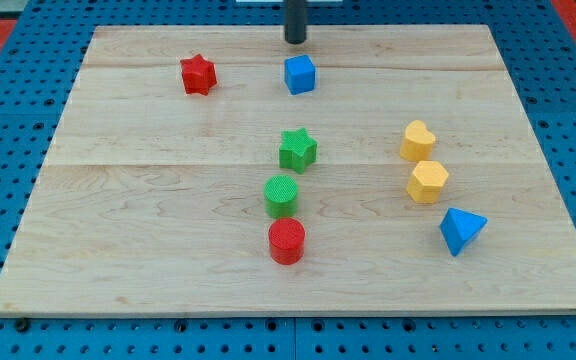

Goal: Place the blue cube diagonal to the red star

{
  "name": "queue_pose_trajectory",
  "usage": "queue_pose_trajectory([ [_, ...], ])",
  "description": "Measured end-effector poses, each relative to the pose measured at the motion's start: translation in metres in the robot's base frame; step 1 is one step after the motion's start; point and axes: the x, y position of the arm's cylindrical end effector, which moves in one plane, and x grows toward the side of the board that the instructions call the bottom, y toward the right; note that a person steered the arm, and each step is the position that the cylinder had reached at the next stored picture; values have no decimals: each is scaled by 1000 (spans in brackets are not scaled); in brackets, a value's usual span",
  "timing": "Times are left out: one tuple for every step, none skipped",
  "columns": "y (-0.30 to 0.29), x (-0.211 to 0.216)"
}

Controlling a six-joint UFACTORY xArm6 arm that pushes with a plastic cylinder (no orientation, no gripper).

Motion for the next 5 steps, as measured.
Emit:
queue_pose_trajectory([
  [2,13],
  [-12,26],
  [-25,33],
  [-25,33],
  [-16,63],
])
